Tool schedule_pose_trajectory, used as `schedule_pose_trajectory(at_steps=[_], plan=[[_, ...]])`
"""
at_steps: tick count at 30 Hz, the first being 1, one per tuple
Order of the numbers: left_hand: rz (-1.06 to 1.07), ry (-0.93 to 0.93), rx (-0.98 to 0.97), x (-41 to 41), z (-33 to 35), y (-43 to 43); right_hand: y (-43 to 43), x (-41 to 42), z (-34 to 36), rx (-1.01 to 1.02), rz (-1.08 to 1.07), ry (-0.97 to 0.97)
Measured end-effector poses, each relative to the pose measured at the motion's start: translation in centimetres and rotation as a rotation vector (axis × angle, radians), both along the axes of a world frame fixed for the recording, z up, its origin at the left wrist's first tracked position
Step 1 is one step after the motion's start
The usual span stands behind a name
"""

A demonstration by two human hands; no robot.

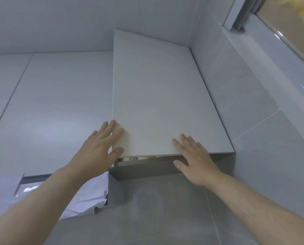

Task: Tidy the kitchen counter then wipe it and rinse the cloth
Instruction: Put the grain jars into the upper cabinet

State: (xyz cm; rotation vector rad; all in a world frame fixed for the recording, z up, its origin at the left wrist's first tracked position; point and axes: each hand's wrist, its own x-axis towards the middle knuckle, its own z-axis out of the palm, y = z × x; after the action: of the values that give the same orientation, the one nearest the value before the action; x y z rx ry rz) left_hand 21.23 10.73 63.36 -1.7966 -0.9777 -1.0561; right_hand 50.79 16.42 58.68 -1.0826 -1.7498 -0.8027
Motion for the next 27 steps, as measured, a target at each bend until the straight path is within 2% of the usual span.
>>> schedule_pose_trajectory(at_steps=[4,13,22,27], plan=[[0.054,-0.004,0.001,-0.2,0.0,1.0,1.1,0.4,-0.9,0.009,-0.036,-0.034],[0.028,-0.023,-0.006,-0.2,-0.4,2.3,2.3,0.9,-1.0,-0.003,-0.011,-0.063],[0.112,0.009,0.006,-0.5,-1.5,4.8,3.4,1.1,-1.1,0.001,-0.023,-0.076],[0.227,0.021,-0.024,-0.9,-1.6,6.4,4.6,1.2,-1.5,0.032,-0.049,-0.104]])
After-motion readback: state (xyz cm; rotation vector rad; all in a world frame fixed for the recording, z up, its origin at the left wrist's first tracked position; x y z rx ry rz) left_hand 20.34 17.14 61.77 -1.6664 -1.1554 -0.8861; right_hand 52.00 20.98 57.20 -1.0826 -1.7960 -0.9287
